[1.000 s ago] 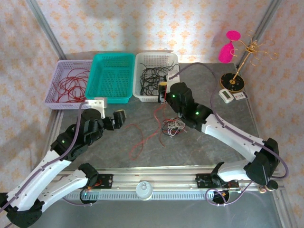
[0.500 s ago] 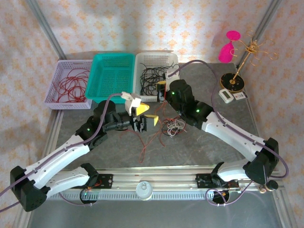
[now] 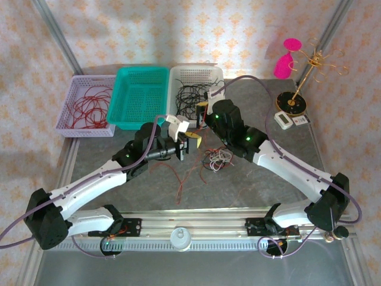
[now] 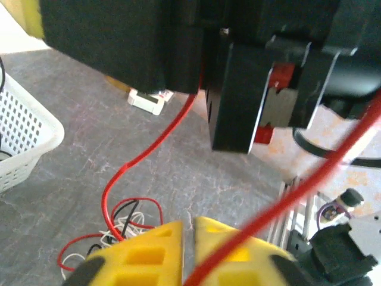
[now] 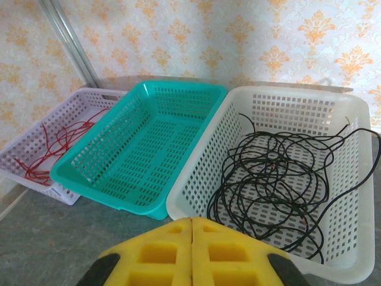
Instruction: Untangle the cables
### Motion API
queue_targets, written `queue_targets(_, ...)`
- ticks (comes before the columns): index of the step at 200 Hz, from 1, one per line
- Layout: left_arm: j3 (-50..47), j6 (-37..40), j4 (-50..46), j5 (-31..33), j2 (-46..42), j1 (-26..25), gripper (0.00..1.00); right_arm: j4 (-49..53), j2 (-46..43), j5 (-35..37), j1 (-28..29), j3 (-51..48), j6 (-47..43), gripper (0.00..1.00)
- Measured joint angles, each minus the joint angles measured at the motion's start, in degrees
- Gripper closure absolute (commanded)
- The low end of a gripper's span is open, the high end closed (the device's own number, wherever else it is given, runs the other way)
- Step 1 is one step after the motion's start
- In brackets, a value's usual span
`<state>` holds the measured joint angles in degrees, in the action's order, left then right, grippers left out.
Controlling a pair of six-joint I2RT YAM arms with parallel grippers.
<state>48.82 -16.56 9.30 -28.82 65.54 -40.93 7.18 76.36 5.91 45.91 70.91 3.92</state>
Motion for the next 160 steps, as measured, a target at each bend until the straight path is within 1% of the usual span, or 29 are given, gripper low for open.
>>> queue_targets(20, 2.5, 0.4, -3.0, 3.5, -2.5, -3.1, 1.00, -3.2, -1.3, 1.1, 0.0, -3.5, 2.2, 0.78)
queue_targets(38, 8.4, 1.4, -7.2, 5.4, -4.6, -6.3, 1.00, -7.8, -2.6, 1.8, 0.0, -8.8, 4.4, 0.71)
queue_targets(47, 12.0, 1.8, -9.1, 5.8, -5.4, -7.2, 1.00, -10.0, -2.6, 1.8, 0.0, -11.3, 5.6, 0.67)
queue_targets(53, 14.6, 2.1, -10.3, 6.2, -5.9, -7.4, 1.00, -11.3, -2.4, 1.8, 0.0, -12.8, 6.1, 0.67)
queue_targets(67, 20.6, 2.9, -13.2, 7.3, -6.3, -7.5, 1.00, -14.2, -1.6, 1.8, 0.0, -15.7, 7.3, 0.67)
queue_targets(95, 33.3, 5.2, -19.8, 9.3, -5.0, -7.5, 1.00, -20.2, 1.5, 1.7, 0.0, -20.3, 9.6, 0.70)
queue_targets(125, 46.5, 7.6, -26.4, 10.1, -0.9, -7.5, 1.00, -26.1, 6.3, 1.6, 0.0, -24.8, 12.1, 0.80)
queue_targets(160, 57.8, 10.1, -31.9, 13.1, 2.7, -7.5, 1.00, -29.6, 12.1, 1.6, 0.0, -29.2, 14.6, 0.84)
